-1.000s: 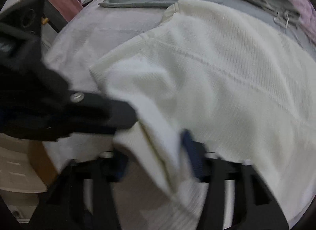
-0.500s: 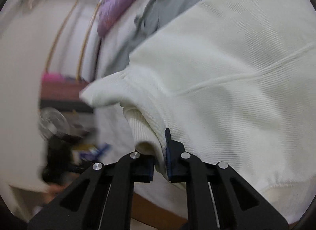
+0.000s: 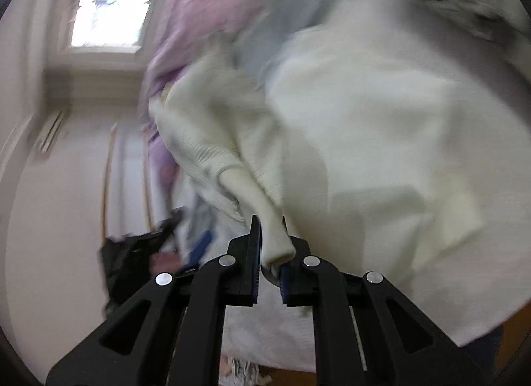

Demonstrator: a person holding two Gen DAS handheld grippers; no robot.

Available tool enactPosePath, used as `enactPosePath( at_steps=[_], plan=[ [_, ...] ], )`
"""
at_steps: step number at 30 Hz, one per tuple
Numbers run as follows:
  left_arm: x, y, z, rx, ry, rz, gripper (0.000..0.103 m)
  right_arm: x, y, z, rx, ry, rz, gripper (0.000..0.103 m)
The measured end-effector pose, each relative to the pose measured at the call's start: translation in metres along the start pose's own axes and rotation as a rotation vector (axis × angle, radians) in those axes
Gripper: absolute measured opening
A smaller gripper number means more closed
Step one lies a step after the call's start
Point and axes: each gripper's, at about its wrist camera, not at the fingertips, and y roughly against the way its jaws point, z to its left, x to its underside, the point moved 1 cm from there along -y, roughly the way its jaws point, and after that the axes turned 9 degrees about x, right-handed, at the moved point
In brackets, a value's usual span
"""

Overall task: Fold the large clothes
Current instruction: 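Fold the jacket hem up toward the collar with both grippers and release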

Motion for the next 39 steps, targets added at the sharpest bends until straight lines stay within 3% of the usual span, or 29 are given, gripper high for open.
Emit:
enactPosePath(
  at_steps=[2, 4, 10, 14, 18, 19, 21, 24, 27, 32, 35, 37, 39],
  plan=[
    [0.007, -0.016, 0.002, -0.023, 0.013, 0.029, 0.067, -0.007, -0.010, -0.041, 0.069, -0.073, 0.027, 0.007],
    [0.012, -0.026, 0.013, -0.052, 0.046, 0.047, 0.067, -0.012, -0.017, -0.057, 0.067, -0.084, 0.055, 0.006],
    [0.033, -0.031, 0.046, -0.188, 0.127, 0.070, 0.070, -0.017, -0.008, -0.038, 0.005, -0.024, 0.087, 0.005],
    [0.050, -0.024, 0.046, -0.274, 0.105, 0.078, 0.072, -0.017, -0.009, -0.045, 0.065, -0.021, 0.124, 0.004],
    [0.063, -0.031, 0.049, -0.288, 0.135, 0.104, 0.074, -0.018, -0.023, -0.063, 0.113, -0.028, 0.197, 0.008],
    [0.064, -0.034, 0.050, -0.292, 0.144, 0.108, 0.074, -0.019, -0.026, -0.061, 0.132, -0.008, 0.232, 0.016],
    [0.066, -0.042, 0.053, -0.302, 0.150, 0.135, 0.075, -0.028, -0.018, -0.046, 0.242, 0.091, 0.208, 0.037],
    [0.066, -0.053, 0.049, -0.313, 0.095, 0.157, 0.081, -0.046, 0.007, -0.015, 0.311, 0.260, 0.129, 0.046],
    [0.065, -0.057, 0.048, -0.315, 0.081, 0.172, 0.081, -0.072, 0.006, 0.023, 0.313, 0.446, 0.065, 0.058],
    [0.063, -0.057, 0.051, -0.280, 0.079, 0.213, 0.081, -0.120, -0.045, 0.065, 0.291, 0.597, 0.093, 0.068],
    [0.060, -0.054, 0.055, -0.263, 0.081, 0.235, 0.081, -0.129, -0.077, 0.067, 0.341, 0.640, 0.158, 0.068],
    [0.059, -0.052, 0.060, -0.253, 0.107, 0.246, 0.081, -0.124, -0.096, 0.068, 0.300, 0.656, 0.262, 0.068],
    [0.059, -0.050, 0.063, -0.225, 0.125, 0.250, 0.081, -0.119, -0.101, 0.069, 0.360, 0.704, 0.240, 0.067]
  ],
)
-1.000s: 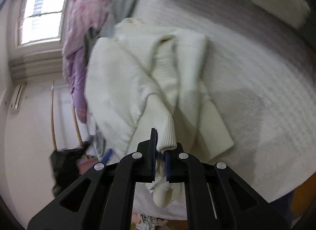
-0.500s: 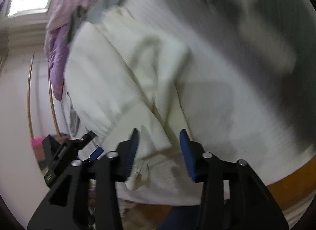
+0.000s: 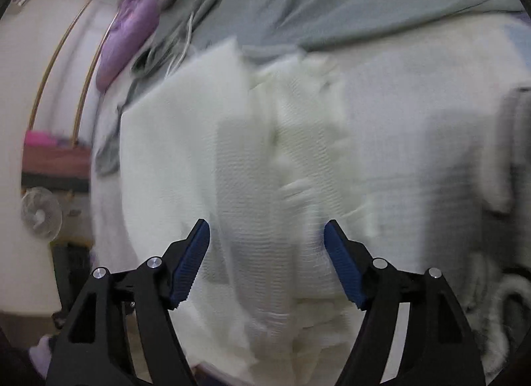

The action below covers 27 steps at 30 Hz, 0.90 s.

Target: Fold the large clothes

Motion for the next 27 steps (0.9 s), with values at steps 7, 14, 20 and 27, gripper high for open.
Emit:
enactPosePath(
  at_steps=[7, 14, 20, 27],
  plan=[
    [-0.002, 0.011, 0.003, 0.035, -0.005, -0.003, 0.081, 0.016, 0.021, 0.007, 0.011, 0.017, -0.057, 0.012],
    [-0.007, 0.020, 0.005, 0.021, -0.055, -0.007, 0.082, 0.023, 0.041, -0.018, 0.097, -0.070, -0.082, 0.012],
    [-0.009, -0.008, 0.011, -0.051, -0.040, 0.032, 0.082, 0.021, -0.003, -0.040, 0.163, -0.145, -0.024, 0.040],
    [-0.016, -0.011, 0.011, -0.071, -0.058, 0.043, 0.082, 0.069, 0.033, -0.047, 0.156, -0.267, -0.051, 0.066]
  ],
)
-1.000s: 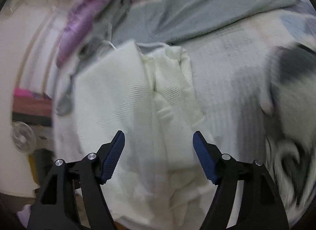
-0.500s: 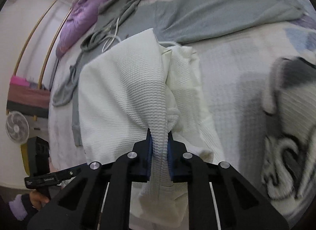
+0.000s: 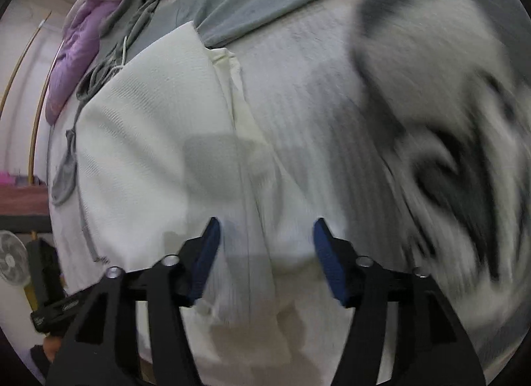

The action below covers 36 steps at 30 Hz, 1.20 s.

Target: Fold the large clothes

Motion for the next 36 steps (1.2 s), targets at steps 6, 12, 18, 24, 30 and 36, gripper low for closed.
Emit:
enactPosePath(
  at_steps=[6, 12, 18, 24, 30, 36],
  plan=[
    [-0.002, 0.000, 0.001, 0.053, 0.040, 0.023, 0.082, 0.059, -0.019, -0.044, -0.215, -0.317, 0.130, 0.072],
    [0.005, -0.010, 0.000, 0.084, 0.016, 0.083, 0.082, 0.075, -0.058, -0.050, -0.390, -0.459, 0.174, 0.072],
    [0.005, -0.022, -0.008, 0.084, 0.018, 0.108, 0.082, 0.071, -0.069, -0.044, -0.518, -0.456, 0.225, 0.081],
    [0.005, -0.024, -0.008, 0.097, 0.016, 0.124, 0.082, 0.065, -0.087, -0.045, -0.530, -0.522, 0.212, 0.082],
    [0.001, -0.021, -0.003, 0.129, 0.026, 0.138, 0.082, 0.071, -0.075, -0.041, -0.667, -0.552, 0.211, 0.051],
    [-0.001, -0.010, 0.006, 0.172, 0.058, 0.137, 0.082, 0.078, -0.103, -0.042, -0.666, -0.664, 0.217, 0.050]
  ],
)
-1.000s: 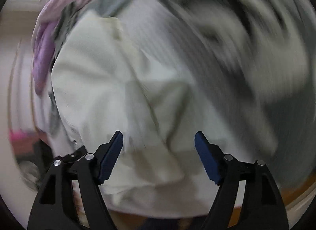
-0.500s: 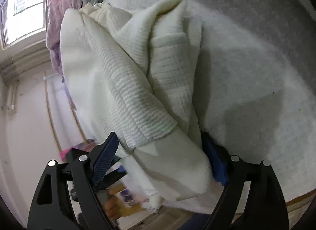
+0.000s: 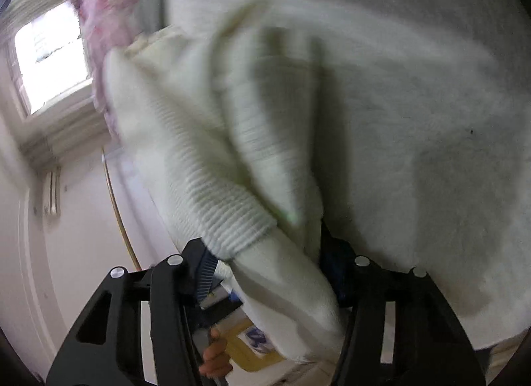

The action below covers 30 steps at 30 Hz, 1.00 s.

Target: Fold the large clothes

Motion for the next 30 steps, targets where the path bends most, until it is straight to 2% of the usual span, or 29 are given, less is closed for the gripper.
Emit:
enactPosePath(
  at_steps=[2, 3, 4, 9, 12, 15, 19, 20, 23, 24, 25, 27, 30],
  plan=[
    [-0.001, 0.014, 0.001, 0.019, 0.009, -0.013, 0.082, 0.005, 0.006, 0.008, 0.027, 0.031, -0.031, 0.039],
    [-0.002, 0.022, 0.002, 0.034, 0.011, -0.028, 0.082, 0.009, 0.010, 0.012, 0.040, 0.049, -0.044, 0.029],
    [-0.005, 0.031, 0.002, 0.037, 0.008, -0.044, 0.082, 0.015, 0.015, 0.019, 0.053, 0.068, -0.060, 0.026],
    [-0.038, 0.066, -0.019, 0.022, -0.087, -0.155, 0.083, 0.040, 0.025, 0.044, 0.113, 0.114, -0.123, 0.024],
    [-0.071, 0.062, -0.031, 0.010, -0.118, -0.183, 0.084, 0.041, 0.022, 0.049, 0.134, 0.129, -0.122, 0.024],
    [-0.105, 0.040, -0.035, -0.020, -0.128, -0.152, 0.084, 0.037, 0.016, 0.045, 0.139, 0.104, -0.118, 0.024],
    [-0.121, 0.010, -0.038, -0.041, -0.156, -0.125, 0.087, 0.037, 0.019, 0.041, 0.149, 0.080, -0.126, 0.024],
    [-0.122, 0.007, -0.038, -0.039, -0.163, -0.134, 0.084, 0.037, 0.017, 0.039, 0.156, 0.077, -0.129, 0.024],
    [-0.116, 0.009, -0.046, -0.064, -0.206, -0.170, 0.059, 0.042, 0.016, 0.047, 0.190, 0.080, -0.132, 0.024],
    [-0.111, 0.012, -0.049, -0.060, -0.222, -0.181, 0.044, 0.045, 0.017, 0.057, 0.229, 0.109, -0.139, 0.024],
    [-0.107, 0.015, -0.052, -0.055, -0.234, -0.191, 0.033, 0.049, 0.019, 0.069, 0.260, 0.138, -0.150, 0.024],
    [-0.099, 0.023, -0.061, -0.040, -0.255, -0.215, 0.028, 0.055, 0.023, 0.091, 0.307, 0.187, -0.171, 0.024],
    [-0.086, 0.036, -0.075, -0.019, -0.274, -0.246, 0.026, 0.063, 0.034, 0.114, 0.361, 0.230, -0.195, 0.023]
  ],
)
